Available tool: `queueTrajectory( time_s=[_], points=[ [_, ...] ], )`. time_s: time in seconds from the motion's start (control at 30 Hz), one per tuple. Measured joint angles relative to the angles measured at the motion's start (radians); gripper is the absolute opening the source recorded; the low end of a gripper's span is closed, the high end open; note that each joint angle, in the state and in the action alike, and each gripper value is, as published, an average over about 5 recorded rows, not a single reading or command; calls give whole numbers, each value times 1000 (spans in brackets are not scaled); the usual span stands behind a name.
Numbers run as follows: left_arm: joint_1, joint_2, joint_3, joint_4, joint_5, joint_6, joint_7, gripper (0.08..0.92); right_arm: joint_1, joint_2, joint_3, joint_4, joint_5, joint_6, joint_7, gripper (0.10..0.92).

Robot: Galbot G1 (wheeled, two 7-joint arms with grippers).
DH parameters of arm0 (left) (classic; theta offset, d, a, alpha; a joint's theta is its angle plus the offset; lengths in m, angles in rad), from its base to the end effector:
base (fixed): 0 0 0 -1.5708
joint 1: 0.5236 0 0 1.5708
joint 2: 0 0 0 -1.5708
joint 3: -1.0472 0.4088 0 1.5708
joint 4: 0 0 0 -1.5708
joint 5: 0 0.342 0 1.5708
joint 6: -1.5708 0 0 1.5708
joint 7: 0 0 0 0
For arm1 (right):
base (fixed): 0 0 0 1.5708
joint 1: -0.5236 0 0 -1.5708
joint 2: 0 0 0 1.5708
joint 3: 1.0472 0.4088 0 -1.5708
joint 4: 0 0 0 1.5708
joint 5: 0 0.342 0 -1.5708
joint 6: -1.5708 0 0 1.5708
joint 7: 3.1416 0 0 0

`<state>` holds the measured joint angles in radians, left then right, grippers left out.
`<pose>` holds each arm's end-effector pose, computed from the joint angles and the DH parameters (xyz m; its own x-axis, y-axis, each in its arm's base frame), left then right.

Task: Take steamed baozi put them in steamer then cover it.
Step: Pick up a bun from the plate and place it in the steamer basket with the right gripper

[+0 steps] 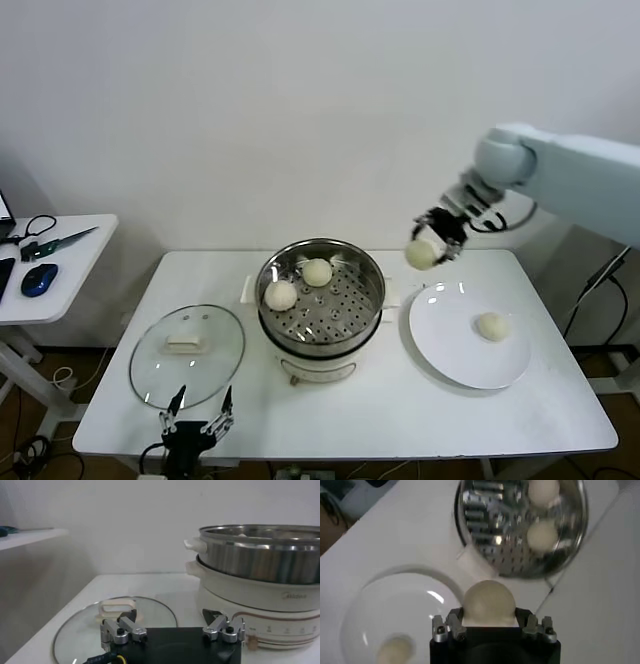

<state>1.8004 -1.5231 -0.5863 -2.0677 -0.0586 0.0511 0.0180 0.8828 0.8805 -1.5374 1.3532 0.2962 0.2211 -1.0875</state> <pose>0.0516 0.0305 -0.3837 -0.9537 -0.0149 0.3002 -0.0108 0.9998 0.0155 0.5793 -0.0802 0.0496 -0.2031 -0.2158 0.9551 -0.6753 -0.6755 -0.2962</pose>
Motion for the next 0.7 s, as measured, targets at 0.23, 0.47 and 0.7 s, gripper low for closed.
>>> queueTrajectory(
  time_s=[0.23, 0.47, 0.7],
  points=[
    [-1, -1, -3, -7, -2, 0, 0, 823, 33, 119, -8, 103, -79, 117, 31, 681],
    [1, -2, -7, -11, -4, 0, 0, 823, -33, 235, -5, 117, -185, 177, 82, 682],
    [6, -2, -16, -11, -10, -4, 0, 823, -122, 328, 4, 79, -265, 211, 118, 680]
  ],
)
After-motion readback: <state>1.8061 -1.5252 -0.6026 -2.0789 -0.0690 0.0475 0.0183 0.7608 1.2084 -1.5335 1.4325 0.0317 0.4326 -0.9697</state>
